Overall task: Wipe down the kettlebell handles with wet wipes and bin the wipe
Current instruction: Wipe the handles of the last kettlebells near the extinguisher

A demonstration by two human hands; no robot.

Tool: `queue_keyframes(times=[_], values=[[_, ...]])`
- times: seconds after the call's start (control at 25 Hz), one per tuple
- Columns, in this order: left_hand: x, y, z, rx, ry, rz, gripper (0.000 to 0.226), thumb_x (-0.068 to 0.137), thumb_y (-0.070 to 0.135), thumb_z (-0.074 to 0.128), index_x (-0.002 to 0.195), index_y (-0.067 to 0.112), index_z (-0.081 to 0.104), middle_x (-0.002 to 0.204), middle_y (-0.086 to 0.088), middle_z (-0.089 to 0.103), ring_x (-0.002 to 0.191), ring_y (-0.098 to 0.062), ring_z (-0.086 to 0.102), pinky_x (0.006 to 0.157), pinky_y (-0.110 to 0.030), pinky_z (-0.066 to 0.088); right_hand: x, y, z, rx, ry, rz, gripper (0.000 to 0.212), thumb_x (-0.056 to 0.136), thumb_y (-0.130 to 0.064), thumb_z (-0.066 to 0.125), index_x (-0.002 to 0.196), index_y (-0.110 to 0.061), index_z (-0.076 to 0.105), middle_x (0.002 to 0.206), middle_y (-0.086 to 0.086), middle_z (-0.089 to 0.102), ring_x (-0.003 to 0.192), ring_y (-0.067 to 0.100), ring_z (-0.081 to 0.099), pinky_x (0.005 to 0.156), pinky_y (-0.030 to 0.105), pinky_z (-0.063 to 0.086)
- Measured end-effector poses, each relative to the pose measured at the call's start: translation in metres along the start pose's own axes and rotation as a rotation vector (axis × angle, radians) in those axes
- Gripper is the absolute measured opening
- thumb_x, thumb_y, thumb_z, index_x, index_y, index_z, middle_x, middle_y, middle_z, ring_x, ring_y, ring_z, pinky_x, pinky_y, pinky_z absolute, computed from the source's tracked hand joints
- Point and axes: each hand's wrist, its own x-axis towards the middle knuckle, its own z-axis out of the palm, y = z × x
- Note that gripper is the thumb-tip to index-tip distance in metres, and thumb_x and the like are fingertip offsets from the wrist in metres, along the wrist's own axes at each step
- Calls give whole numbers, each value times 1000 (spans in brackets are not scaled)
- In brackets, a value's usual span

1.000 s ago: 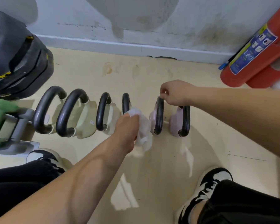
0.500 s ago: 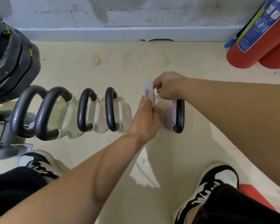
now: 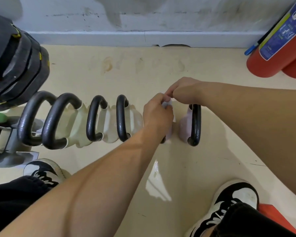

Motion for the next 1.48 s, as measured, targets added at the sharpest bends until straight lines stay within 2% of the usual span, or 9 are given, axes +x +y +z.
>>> queue_keyframes(times=[0.2,0.4,0.64,0.88,1.0,1.08,1.16,1.32,1.48], values=[[-60,-31,10,417,-80,162,69,100,14,47,153,49,19,127,2,45,103,-19,56,87,-35,54,6,4,4,87,58,0,37,96,-7,48,124,-16,72,131,4,66,125,26,58,98,32,47],[-45,-24,8,566,-91,113,90,99,24,56,161,25,-10,123,-8,49,103,-29,60,83,-43,54,14,11,10,117,126,-13,40,91,-7,47,114,-21,76,108,-8,63,107,15,56,84,24,45],[48,31,11,786,-412,-46,33,93,6,49,126,5,46,123,-15,61,109,-33,61,79,-36,46,33,29,11,-30,212,53,16,94,-24,61,87,-16,73,94,4,70,91,24,62,72,27,44],[-35,-26,-2,246,-169,78,64,106,25,40,162,29,8,125,6,53,101,-9,52,84,-25,39,34,41,17,-123,234,37,23,93,-39,62,85,-19,69,96,2,66,93,25,61,76,30,48],[-58,-41,-6,98,-175,113,61,107,37,41,162,35,14,122,13,49,97,3,49,88,-17,39,34,42,18,-135,237,28,25,94,-39,59,93,-17,70,103,1,64,98,25,61,84,35,53],[-30,-25,-3,39,-191,-57,55,104,46,43,156,31,32,112,2,61,96,-10,63,91,-29,50,32,39,19,-143,216,27,20,93,-38,58,92,-19,66,104,0,61,99,25,60,86,35,53],[17,2,6,311,-257,-116,50,103,20,44,151,12,33,108,-10,62,98,-30,64,77,-35,49,29,35,18,-128,193,39,18,83,-34,54,82,-18,59,100,3,60,93,27,58,77,34,50],[62,53,16,822,-467,-172,30,105,8,37,125,3,59,89,-9,58,93,-26,50,80,-29,40,27,32,13,-111,205,91,29,80,-21,54,105,-14,67,112,5,63,98,29,63,86,38,57],[87,25,14,467,-527,-431,12,96,16,50,87,12,57,93,-11,57,86,-27,54,80,-34,51,27,30,13,-143,204,87,27,81,-16,54,105,-14,67,113,6,64,96,29,63,86,40,59]])
